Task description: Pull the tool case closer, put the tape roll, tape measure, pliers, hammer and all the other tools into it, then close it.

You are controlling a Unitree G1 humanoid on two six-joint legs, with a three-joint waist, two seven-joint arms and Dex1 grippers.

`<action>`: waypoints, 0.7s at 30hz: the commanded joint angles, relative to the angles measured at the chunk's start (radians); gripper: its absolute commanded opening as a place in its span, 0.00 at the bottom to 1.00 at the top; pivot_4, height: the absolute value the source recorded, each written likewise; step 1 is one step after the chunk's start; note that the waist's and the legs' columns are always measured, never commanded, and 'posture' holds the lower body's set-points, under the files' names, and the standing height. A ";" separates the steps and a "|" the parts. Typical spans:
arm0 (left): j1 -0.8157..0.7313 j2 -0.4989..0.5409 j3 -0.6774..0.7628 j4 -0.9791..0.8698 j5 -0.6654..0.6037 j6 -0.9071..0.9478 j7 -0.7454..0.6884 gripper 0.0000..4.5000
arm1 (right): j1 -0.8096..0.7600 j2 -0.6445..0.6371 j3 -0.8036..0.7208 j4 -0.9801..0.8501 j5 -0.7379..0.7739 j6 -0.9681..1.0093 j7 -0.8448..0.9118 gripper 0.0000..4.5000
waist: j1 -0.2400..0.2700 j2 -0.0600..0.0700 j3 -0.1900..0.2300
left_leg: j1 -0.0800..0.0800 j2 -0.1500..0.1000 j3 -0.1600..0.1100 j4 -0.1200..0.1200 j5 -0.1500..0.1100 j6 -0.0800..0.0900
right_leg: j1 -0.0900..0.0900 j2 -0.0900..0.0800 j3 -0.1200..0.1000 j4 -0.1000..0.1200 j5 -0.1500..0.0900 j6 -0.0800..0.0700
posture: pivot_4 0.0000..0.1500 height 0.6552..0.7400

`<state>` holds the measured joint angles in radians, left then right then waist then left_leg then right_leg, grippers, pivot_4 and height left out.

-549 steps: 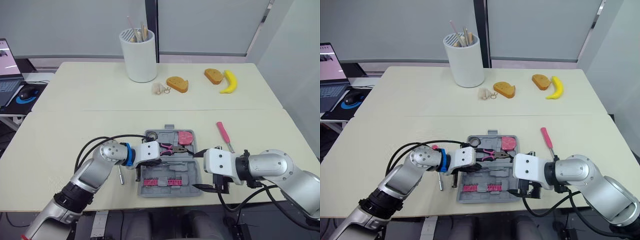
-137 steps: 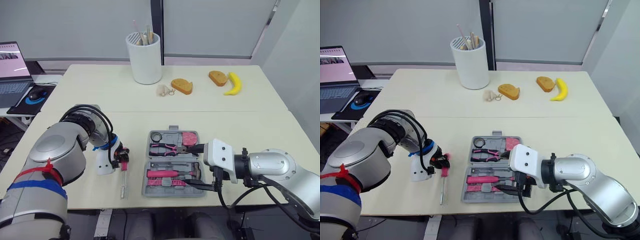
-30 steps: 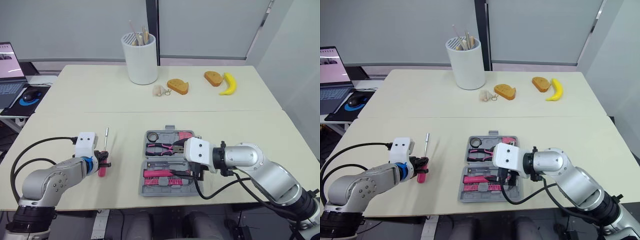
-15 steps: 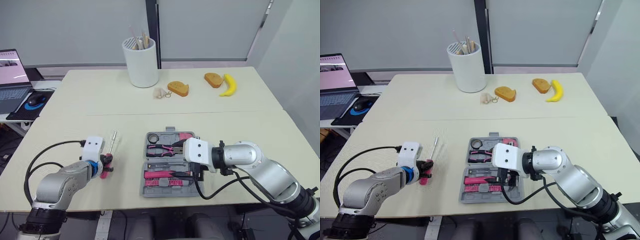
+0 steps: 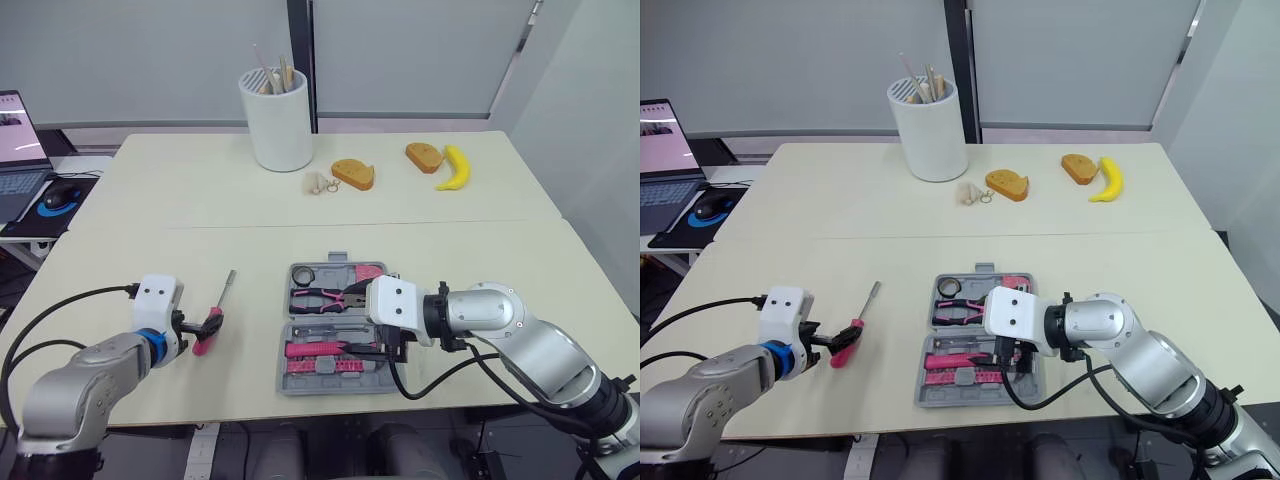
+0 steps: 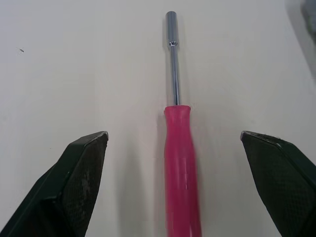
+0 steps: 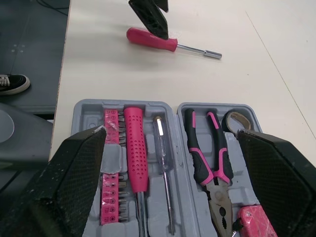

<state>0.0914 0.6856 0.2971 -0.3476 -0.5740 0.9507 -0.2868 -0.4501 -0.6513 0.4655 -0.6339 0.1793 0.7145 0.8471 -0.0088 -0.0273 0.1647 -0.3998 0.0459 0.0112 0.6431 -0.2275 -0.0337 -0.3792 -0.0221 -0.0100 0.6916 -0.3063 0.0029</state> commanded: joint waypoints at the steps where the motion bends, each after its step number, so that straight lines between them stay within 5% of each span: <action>1: 0.056 -0.048 0.070 -0.020 0.012 -0.171 -0.077 1.00 | -0.004 0.014 -0.012 -0.034 0.005 -0.006 -0.008 1.00 | 0.002 0.000 0.000 | 0.000 0.000 0.000 0.000 0.000 0.000 | 0.000 0.000 0.000 0.000 0.000 0.000 | 1.00 1.00; 8: 0.102 -0.105 0.064 0.052 0.050 -0.412 -0.221 1.00 | -0.010 0.052 0.007 -0.021 -0.011 -0.012 -0.028 1.00 | 0.005 -0.001 0.000 | -0.001 0.000 0.000 0.000 0.000 0.000 | 0.001 0.000 0.000 -0.004 0.000 0.000 | 1.00 1.00; 21: -0.010 -0.169 -0.048 0.258 0.227 -0.481 -0.148 1.00 | -0.026 0.103 0.032 0.007 -0.038 -0.019 -0.052 1.00 | 0.004 -0.002 0.001 | -0.001 0.000 0.000 -0.001 0.000 0.000 | 0.000 0.000 -0.001 -0.005 0.000 0.000 | 1.00 1.00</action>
<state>0.0959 0.5069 0.2561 -0.0799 -0.3738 0.4855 -0.4444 -0.4556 -0.5574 0.5039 -0.6099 0.1406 0.7105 0.8032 -0.0048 -0.0295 0.1652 -0.4012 0.0466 0.0112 0.6422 -0.2277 -0.0334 -0.3788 -0.0220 -0.0109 0.6863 -0.3062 0.0030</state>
